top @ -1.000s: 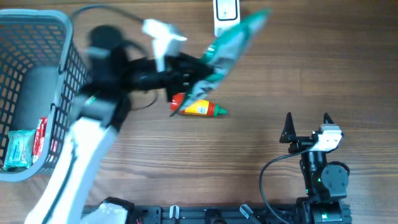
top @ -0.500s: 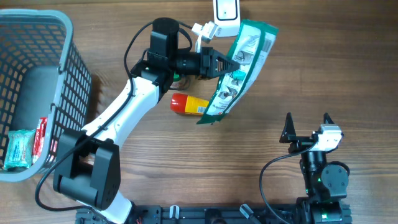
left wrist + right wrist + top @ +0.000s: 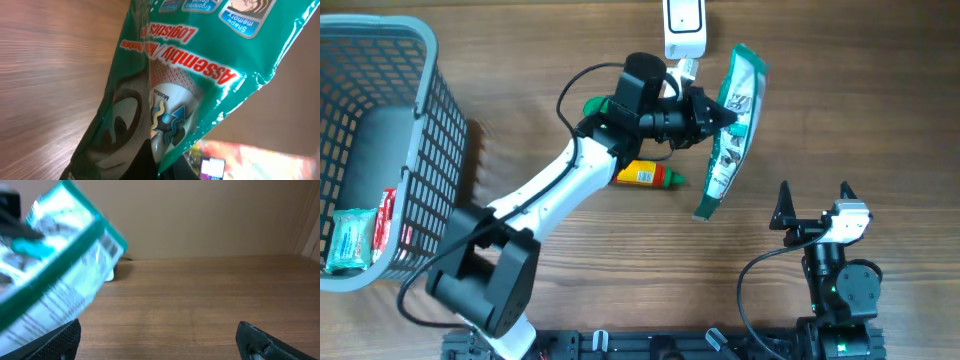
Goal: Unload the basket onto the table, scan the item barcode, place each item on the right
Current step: 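Lift the glove packet and present it to the white scanner, then lay the glove packet on the table and withdraw left gripper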
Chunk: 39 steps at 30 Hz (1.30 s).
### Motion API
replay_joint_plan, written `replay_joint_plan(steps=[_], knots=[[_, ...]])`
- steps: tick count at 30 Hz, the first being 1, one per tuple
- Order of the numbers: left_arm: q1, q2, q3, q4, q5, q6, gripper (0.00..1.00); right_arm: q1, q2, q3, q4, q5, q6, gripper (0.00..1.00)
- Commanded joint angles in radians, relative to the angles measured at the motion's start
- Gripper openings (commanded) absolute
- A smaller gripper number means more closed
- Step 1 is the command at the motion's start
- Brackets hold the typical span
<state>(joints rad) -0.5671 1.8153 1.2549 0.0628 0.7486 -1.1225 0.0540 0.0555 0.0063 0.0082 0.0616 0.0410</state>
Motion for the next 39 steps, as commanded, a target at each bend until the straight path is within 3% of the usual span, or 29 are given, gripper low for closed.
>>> replay_joint_plan(steps=[1, 9, 11, 14, 19, 22, 25, 28, 39], knots=[[0.008, 0.065, 0.007, -0.007, -0.074, -0.043, 0.04, 0.005, -0.002, -0.001, 0.006, 0.016, 0.012, 1.0], [0.01, 0.156, 0.007, -0.076, -0.123, -0.045, 0.04, 0.005, -0.002, -0.001, 0.005, 0.016, 0.011, 1.0], [0.01, 0.16, 0.007, -0.086, -0.142, -0.037, 0.14, 0.005, -0.002, -0.001, 0.006, 0.016, 0.012, 1.0], [0.013, 0.16, 0.007, -0.126, -0.189, -0.035, 0.16, 0.005, -0.002, -0.001, 0.006, 0.016, 0.012, 1.0], [0.035, 0.16, 0.007, -0.154, -0.204, -0.034, 0.41, 0.005, -0.002, -0.001, 0.006, 0.016, 0.011, 1.0], [0.058, 0.159, 0.007, -0.174, -0.203, -0.034, 0.48, 0.005, -0.002, -0.001, 0.005, 0.016, 0.011, 1.0], [0.075, 0.159, 0.007, -0.203, -0.196, -0.033, 0.64, 0.005, -0.002, -0.001, 0.005, 0.016, 0.011, 1.0], [0.083, 0.156, 0.008, -0.221, -0.192, 0.009, 0.99, 0.005, -0.002, -0.001, 0.006, 0.016, 0.011, 1.0], [0.092, -0.134, 0.01, -0.327, -0.556, 0.291, 1.0, 0.005, -0.002, -0.001, 0.005, 0.016, 0.011, 1.0]])
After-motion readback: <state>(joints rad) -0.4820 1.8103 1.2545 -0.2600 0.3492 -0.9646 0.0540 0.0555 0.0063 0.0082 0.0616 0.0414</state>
